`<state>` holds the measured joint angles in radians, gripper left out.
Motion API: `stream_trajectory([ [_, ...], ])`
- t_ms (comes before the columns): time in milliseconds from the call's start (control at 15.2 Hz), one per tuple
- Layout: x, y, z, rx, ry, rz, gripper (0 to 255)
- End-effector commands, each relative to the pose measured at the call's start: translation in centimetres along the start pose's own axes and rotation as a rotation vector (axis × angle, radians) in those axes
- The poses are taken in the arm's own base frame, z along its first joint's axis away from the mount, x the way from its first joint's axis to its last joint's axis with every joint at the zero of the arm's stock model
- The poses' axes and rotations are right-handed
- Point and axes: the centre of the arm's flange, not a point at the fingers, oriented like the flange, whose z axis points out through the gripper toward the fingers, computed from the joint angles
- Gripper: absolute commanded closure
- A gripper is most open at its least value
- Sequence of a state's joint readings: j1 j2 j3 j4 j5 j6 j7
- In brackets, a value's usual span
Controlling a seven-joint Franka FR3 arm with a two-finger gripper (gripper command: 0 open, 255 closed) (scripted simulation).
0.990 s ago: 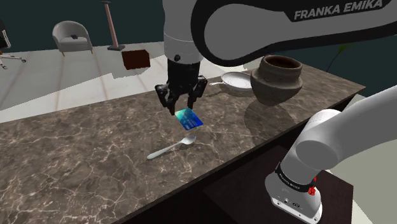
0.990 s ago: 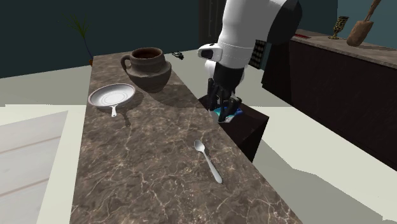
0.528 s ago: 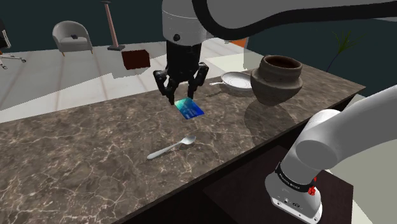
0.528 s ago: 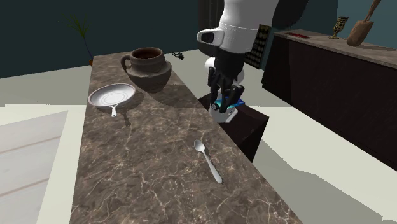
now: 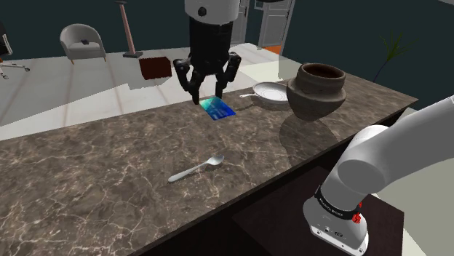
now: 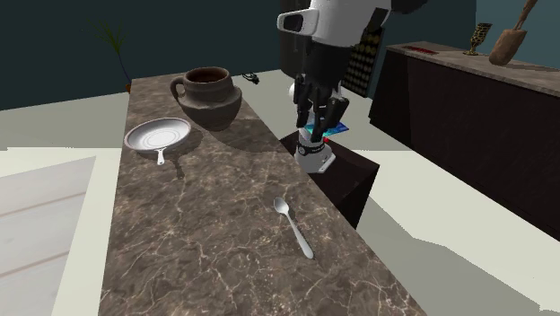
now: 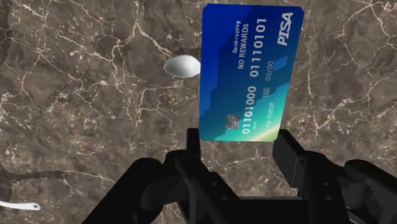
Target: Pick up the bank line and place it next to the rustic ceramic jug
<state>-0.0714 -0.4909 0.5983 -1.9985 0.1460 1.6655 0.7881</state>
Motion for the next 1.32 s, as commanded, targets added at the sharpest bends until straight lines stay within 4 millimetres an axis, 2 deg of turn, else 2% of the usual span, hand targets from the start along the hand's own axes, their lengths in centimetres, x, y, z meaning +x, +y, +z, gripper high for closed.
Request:
stream_trajectory([
  [0,0.1,-0.1,-1.1,0.000,0.000,0.000,255],
  [264,0.4,0.0,-3.1,0.000,0.000,0.000,255],
  [1254,6.8,18.7,-1.7,0.000,0.000,0.000,255],
])
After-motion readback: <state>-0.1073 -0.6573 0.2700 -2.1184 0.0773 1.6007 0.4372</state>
